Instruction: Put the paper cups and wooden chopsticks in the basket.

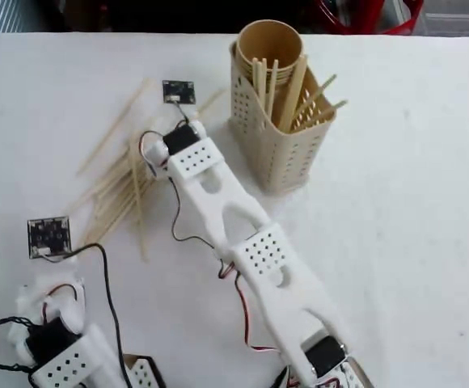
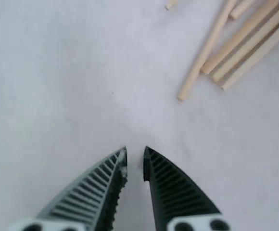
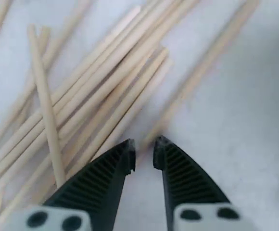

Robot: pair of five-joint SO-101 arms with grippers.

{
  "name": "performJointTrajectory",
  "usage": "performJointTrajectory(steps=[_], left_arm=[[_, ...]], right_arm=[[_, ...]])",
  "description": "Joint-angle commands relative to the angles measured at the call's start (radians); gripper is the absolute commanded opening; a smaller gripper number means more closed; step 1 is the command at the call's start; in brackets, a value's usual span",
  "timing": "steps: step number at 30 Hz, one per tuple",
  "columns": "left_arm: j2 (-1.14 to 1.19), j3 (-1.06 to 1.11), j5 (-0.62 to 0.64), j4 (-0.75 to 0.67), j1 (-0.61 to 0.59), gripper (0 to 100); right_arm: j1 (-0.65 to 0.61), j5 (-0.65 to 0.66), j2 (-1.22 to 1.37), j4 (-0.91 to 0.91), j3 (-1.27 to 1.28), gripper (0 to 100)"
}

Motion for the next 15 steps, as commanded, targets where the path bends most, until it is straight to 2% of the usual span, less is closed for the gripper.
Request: performJointTrajectory(steps=[1,6,9,13,15], left_arm=[[-0.002,-0.003,-0.008,0.005,0.007,8],[-0.002,-0.003,-0.008,0.005,0.007,8],[-0.002,-0.003,-0.008,0.005,0.007,8],[-0.002,-0.003,-0.008,0.005,0.007,8],[-0.002,-0.003,-0.008,0.005,0.007,8]], right_arm=[[-0.030,-0.003,-0.010,0.068,-0.018,7.3],[-0.048,0.054,-0.012,0.166,-0.061,17.6],[-0.054,0.064,-0.007,0.174,-0.066,12.4],[-0.056,0.218,-0.007,0.179,-0.063,7.0],[-0.051,0.242,-0.005,0.194,-0.061,6.3]])
